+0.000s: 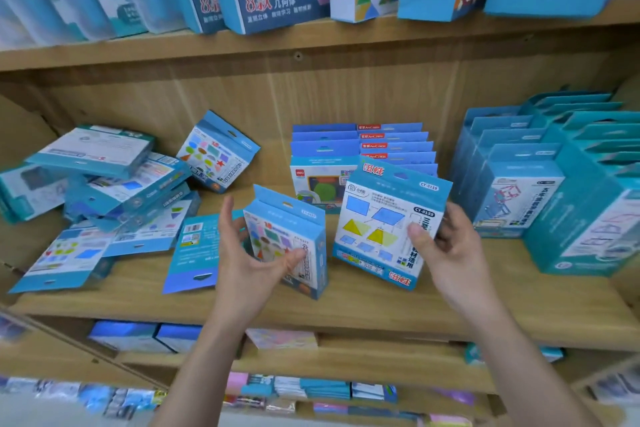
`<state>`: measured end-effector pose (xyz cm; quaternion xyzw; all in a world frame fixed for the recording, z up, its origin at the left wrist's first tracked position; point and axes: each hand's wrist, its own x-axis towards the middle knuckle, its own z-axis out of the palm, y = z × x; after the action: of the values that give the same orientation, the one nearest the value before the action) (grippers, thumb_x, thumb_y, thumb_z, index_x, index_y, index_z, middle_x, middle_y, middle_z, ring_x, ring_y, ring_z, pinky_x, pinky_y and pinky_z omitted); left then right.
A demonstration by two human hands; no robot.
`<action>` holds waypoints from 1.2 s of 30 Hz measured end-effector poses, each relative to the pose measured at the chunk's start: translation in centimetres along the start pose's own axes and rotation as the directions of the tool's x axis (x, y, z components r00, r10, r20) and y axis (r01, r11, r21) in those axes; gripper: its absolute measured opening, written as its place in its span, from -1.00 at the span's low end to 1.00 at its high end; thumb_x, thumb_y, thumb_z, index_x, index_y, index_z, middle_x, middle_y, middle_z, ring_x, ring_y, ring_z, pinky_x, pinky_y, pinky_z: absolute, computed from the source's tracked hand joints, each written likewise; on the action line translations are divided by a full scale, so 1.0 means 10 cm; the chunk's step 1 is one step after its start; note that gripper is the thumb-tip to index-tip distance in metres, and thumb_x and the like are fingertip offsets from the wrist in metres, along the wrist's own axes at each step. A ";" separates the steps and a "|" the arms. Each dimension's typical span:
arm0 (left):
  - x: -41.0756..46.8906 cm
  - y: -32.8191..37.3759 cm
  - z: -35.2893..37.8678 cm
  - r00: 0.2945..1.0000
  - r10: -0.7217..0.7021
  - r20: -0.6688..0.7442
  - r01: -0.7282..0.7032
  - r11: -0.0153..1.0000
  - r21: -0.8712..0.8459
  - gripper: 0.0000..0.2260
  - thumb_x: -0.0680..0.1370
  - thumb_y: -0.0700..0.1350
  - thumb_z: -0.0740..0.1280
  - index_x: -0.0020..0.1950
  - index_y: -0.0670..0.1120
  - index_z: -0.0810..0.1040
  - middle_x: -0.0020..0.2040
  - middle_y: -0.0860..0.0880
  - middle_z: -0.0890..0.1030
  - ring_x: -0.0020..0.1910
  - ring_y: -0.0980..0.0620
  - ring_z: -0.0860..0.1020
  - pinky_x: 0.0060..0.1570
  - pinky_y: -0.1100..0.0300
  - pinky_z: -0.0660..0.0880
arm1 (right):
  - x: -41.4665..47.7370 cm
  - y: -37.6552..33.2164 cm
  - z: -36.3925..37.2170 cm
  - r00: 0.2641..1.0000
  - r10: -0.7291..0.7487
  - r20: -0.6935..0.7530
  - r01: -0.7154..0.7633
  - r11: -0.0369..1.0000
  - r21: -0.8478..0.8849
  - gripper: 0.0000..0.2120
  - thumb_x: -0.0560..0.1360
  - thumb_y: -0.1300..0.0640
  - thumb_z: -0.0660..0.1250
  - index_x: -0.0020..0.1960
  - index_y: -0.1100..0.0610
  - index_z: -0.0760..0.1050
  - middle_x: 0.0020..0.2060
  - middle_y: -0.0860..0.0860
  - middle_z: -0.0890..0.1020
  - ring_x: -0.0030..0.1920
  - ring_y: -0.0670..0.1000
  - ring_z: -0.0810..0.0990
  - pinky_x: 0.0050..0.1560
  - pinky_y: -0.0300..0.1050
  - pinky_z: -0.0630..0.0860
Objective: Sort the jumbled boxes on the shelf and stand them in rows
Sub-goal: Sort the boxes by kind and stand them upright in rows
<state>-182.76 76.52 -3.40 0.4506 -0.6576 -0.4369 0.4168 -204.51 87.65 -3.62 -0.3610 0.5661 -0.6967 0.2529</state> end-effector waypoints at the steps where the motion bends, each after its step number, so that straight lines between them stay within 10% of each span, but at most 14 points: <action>1: 0.03 -0.01 0.00 1.000 -0.012 -0.008 0.012 1.000 0.005 -0.03 0.28 -0.10 0.56 0.49 0.16 0.01 0.16 0.19 0.39 0.04 0.51 0.42 0.00 0.38 0.41 | -0.01 0.00 -0.02 1.000 -0.008 0.010 0.008 1.000 -0.016 -0.73 0.49 0.35 0.30 0.08 0.05 0.42 -0.02 -0.12 0.63 -0.06 -0.24 0.63 -0.16 -0.39 0.53; 9: 0.27 -0.20 -0.08 0.975 -0.142 0.172 0.145 0.989 -0.008 -0.33 0.35 -0.27 0.52 0.34 0.06 0.31 0.17 0.01 0.57 0.17 0.08 0.52 -0.03 0.28 0.47 | -0.04 0.09 -0.14 0.992 0.027 0.121 -0.007 0.986 -0.164 -0.71 0.49 0.40 0.29 0.04 0.04 0.40 0.00 -0.07 0.62 -0.04 -0.29 0.60 -0.03 -0.40 0.50; 20: 0.22 -0.18 -0.02 0.981 -0.151 0.123 0.150 0.989 0.014 -0.39 0.41 -0.37 0.44 0.27 0.14 0.31 0.03 0.08 0.57 -0.01 0.14 0.59 -0.16 0.26 0.55 | -0.06 0.10 -0.15 0.976 0.129 0.174 -0.097 0.978 -0.183 -0.62 0.49 0.34 0.32 0.26 0.12 0.36 0.10 -0.09 0.61 0.10 -0.19 0.58 0.16 -0.19 0.53; 27: 0.13 -0.17 -0.17 0.991 -0.103 0.089 0.092 0.988 0.124 -0.59 0.43 -0.29 0.45 0.17 0.05 0.43 0.03 0.06 0.63 0.02 0.07 0.59 -0.04 0.09 0.55 | -0.10 -0.07 -0.13 0.990 -0.126 0.066 0.141 0.833 -0.536 -0.40 0.41 0.12 0.47 0.35 -0.10 0.28 0.23 -0.13 0.44 0.24 -0.21 0.39 0.21 -0.41 0.25; 32: 0.04 -0.22 -0.25 0.983 -0.179 0.033 0.181 0.980 -0.080 -0.65 0.46 -0.33 0.40 0.19 -0.06 0.49 0.06 -0.03 0.64 0.02 -0.02 0.62 -0.11 0.15 0.58 | -0.14 -0.32 0.04 0.854 -0.513 0.087 0.439 0.622 -0.649 -0.59 0.46 0.15 0.33 0.28 0.20 0.40 0.17 0.10 0.45 0.21 -0.01 0.41 0.25 -0.09 0.37; 36: -0.08 -0.08 -0.30 0.969 -0.241 0.049 0.242 0.903 -0.355 -0.69 0.46 -0.33 0.36 0.19 -0.14 0.52 -0.02 -0.10 0.68 -0.07 -0.09 0.66 -0.17 0.05 0.59 | -0.33 -0.33 0.38 0.927 -0.298 0.226 0.373 0.785 -0.495 -0.62 0.48 0.03 0.31 0.29 -0.01 0.41 0.16 -0.12 0.51 0.18 -0.17 0.47 0.15 -0.10 0.45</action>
<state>-179.57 76.51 -3.46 0.4443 -0.5070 -0.5982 0.4333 -199.30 88.61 -0.76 -0.5578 0.6439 -0.5210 0.0533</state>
